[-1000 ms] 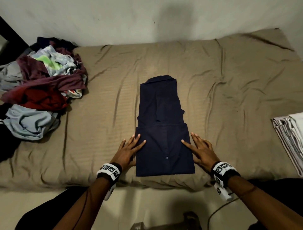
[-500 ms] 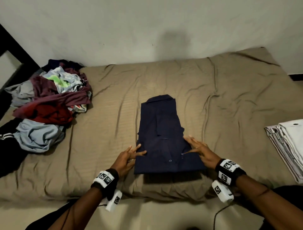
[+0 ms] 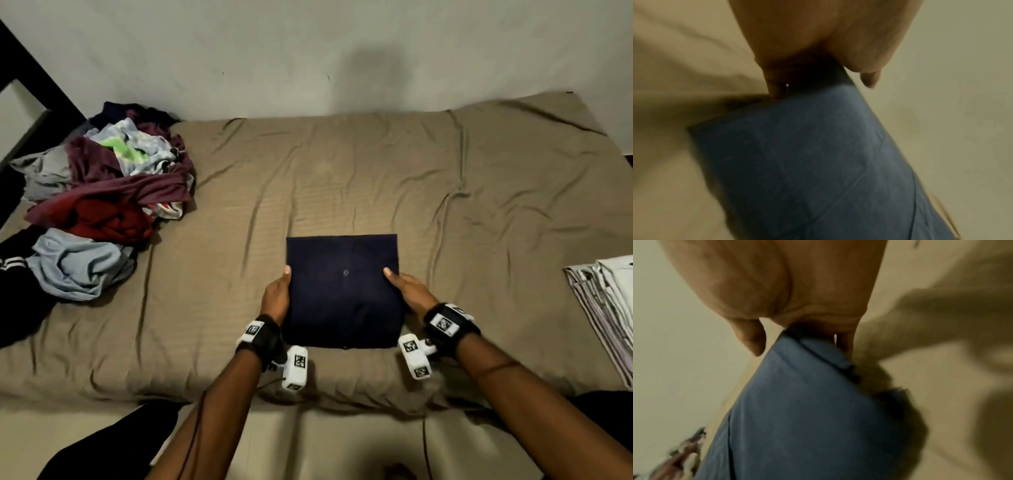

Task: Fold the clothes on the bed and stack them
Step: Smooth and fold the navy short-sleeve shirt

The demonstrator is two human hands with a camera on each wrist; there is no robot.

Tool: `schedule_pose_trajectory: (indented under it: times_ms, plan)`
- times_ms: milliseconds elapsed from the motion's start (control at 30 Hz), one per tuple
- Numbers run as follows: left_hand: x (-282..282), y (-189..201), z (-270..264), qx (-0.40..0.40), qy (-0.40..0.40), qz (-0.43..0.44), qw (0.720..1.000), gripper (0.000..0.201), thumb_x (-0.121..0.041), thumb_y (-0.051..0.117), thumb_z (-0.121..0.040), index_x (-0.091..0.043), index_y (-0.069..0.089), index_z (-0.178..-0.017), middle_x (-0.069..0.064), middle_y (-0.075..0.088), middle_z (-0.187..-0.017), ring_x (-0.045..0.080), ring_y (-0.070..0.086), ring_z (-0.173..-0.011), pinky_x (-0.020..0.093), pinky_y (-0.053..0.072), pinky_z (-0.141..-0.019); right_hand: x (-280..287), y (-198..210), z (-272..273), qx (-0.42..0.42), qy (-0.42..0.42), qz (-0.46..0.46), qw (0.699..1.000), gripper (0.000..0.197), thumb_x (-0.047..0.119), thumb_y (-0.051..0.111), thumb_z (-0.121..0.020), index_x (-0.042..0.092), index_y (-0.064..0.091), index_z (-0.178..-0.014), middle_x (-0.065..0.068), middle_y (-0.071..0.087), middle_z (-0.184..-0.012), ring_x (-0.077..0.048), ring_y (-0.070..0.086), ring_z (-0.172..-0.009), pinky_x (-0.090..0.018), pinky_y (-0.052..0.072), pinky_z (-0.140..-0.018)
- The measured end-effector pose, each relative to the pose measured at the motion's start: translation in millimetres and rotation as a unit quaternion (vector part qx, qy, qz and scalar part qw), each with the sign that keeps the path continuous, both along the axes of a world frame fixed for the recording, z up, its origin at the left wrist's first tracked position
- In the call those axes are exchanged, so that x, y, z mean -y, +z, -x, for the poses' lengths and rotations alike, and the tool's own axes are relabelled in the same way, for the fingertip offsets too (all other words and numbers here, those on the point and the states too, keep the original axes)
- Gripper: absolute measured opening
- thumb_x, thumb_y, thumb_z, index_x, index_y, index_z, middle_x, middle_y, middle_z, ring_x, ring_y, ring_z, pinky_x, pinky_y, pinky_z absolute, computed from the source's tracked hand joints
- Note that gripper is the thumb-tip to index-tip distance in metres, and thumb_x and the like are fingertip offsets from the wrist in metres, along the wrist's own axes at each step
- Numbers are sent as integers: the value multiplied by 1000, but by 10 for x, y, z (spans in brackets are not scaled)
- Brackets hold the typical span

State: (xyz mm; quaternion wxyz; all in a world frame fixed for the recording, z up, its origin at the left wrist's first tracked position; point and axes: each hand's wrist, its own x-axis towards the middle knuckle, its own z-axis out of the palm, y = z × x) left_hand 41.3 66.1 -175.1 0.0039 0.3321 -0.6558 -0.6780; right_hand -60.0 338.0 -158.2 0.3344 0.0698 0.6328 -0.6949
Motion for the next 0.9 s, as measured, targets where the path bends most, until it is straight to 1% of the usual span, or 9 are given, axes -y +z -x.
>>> schedule_pose_trajectory:
  times_ms: [133,233,300,400,533,600,667,733,900]
  plan:
    - [75,-447,62,72,-51,-2,996,34,-46,72,-91,-13,77,-96,5,78,-98,27,74,-99,47,56,-97,-34,-484,90,41,-3,-41,998,37,2,61,-96,-5,53,-131,-23,66,-127,-37,67,-110,-48,53,-100]
    - [100,-538,-30,-2,-71,13,997,20,-24,59,-104,-11,73,-107,1,78,-103,29,71,-108,44,55,-98,-164,-584,101,22,4,-69,997,17,-1,57,-98,2,57,-115,-22,68,-118,-31,69,-95,-35,59,-73]
    - [76,-574,-98,-25,-63,26,997,23,-26,55,-106,-13,73,-111,0,78,-107,25,72,-107,41,56,-95,-186,-580,88,-10,17,-81,996,17,-4,50,-100,9,58,-108,-19,68,-111,-28,67,-88,-30,54,-62]
    - [45,-595,-140,-36,-48,68,996,35,-42,55,-102,-15,73,-114,-2,77,-110,16,72,-104,36,57,-88,-145,-611,97,-57,-6,-66,996,22,-8,50,-99,8,61,-110,-16,72,-108,-30,69,-94,-39,55,-78]
    - [-15,-583,-101,33,-32,151,988,34,-46,61,-98,-19,70,-81,6,74,-80,15,69,-78,32,49,-70,-80,-670,-28,-40,-92,-101,990,21,-11,51,-96,4,62,-106,-15,73,-96,-30,68,-90,-37,57,-80]
    - [-42,-538,-90,74,-6,156,985,43,-49,63,-97,-18,64,-67,6,67,-67,15,62,-67,32,44,-66,-72,-770,-105,-33,-110,-136,984,15,-2,54,-98,10,63,-94,-9,72,-85,-27,64,-86,-34,53,-75]
    - [-74,-469,-114,87,19,122,988,53,-57,63,-94,-13,62,-65,-2,67,-63,17,62,-65,32,46,-64,-98,-853,-147,-36,-143,-159,976,11,28,62,-94,20,66,-88,-12,72,-87,-25,62,-82,-38,49,-74]
    - [-115,-424,-193,88,38,122,988,57,-60,64,-92,-13,54,-63,-7,60,-58,17,56,-60,31,43,-60,-147,-935,-190,-46,-163,-196,966,29,51,63,-79,23,69,-87,-15,73,-91,-25,64,-79,-44,50,-74]
    - [-243,-576,-478,80,-15,237,968,62,-73,57,-81,-17,72,-103,3,76,-97,26,70,-92,40,56,-81,-65,-718,-475,-119,-78,-254,957,14,10,71,-90,3,70,-101,-11,76,-98,-24,70,-90,-38,55,-85]
